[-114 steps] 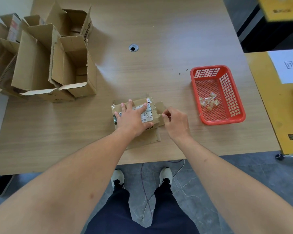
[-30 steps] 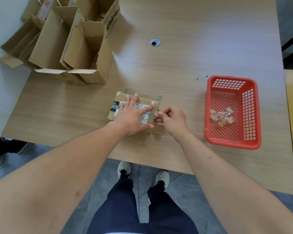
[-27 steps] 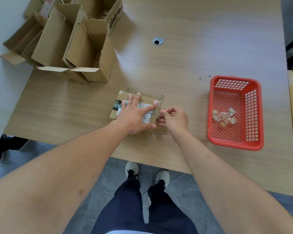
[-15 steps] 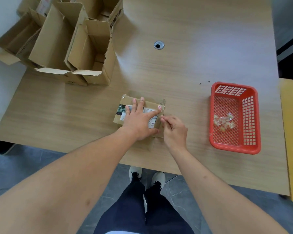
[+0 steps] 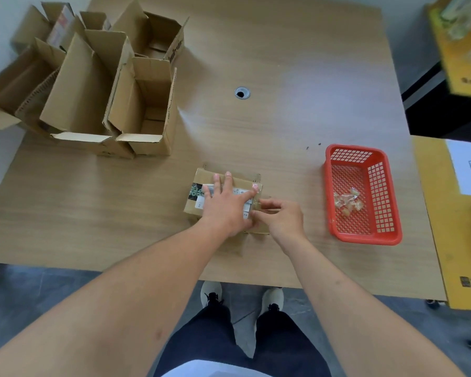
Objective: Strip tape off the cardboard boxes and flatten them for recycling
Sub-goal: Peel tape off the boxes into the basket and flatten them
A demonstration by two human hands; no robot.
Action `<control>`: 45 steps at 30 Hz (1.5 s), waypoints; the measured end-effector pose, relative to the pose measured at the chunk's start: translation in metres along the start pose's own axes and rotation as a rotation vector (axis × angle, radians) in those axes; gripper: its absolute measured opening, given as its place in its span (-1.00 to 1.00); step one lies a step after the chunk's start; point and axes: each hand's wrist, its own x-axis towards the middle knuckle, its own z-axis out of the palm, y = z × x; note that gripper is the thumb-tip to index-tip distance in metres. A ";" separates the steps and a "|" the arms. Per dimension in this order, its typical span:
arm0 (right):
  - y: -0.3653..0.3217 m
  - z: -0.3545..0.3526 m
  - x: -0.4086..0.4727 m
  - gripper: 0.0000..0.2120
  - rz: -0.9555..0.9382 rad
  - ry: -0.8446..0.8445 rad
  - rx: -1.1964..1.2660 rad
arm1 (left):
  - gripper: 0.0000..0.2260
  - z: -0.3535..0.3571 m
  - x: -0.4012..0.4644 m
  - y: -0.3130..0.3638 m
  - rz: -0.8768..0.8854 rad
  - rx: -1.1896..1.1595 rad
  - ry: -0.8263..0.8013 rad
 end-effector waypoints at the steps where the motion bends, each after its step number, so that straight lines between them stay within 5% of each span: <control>1: -0.001 -0.001 0.001 -0.82 -0.020 -0.021 -0.030 | -0.27 0.000 0.000 0.000 -0.001 -0.008 0.006; 6: -0.002 -0.002 0.010 -0.96 -0.131 -0.055 -0.200 | -0.23 -0.002 0.000 0.002 -0.007 -0.030 0.001; 13: 0.000 -0.007 0.022 -0.89 -0.525 -0.160 -0.695 | -0.30 0.000 -0.002 0.002 -0.030 -0.119 0.045; 21: 0.017 -0.010 0.034 -0.89 -0.041 -0.144 0.056 | -0.17 -0.001 -0.003 0.004 -0.059 -0.116 0.026; 26: 0.017 -0.013 0.029 -0.92 0.054 -0.124 0.444 | -0.17 -0.003 -0.002 0.006 -0.075 -0.120 0.022; 35: 0.007 -0.033 0.036 -0.92 -0.244 -0.218 0.060 | -0.18 -0.003 -0.003 0.008 -0.091 -0.141 0.022; 40: 0.009 -0.033 0.031 -0.46 -0.368 -0.256 -0.124 | -0.18 -0.003 -0.003 0.008 -0.082 -0.129 0.026; 45: 0.019 -0.020 0.027 -0.73 -0.505 -0.187 -0.296 | -0.21 -0.002 -0.002 0.007 -0.084 -0.115 0.028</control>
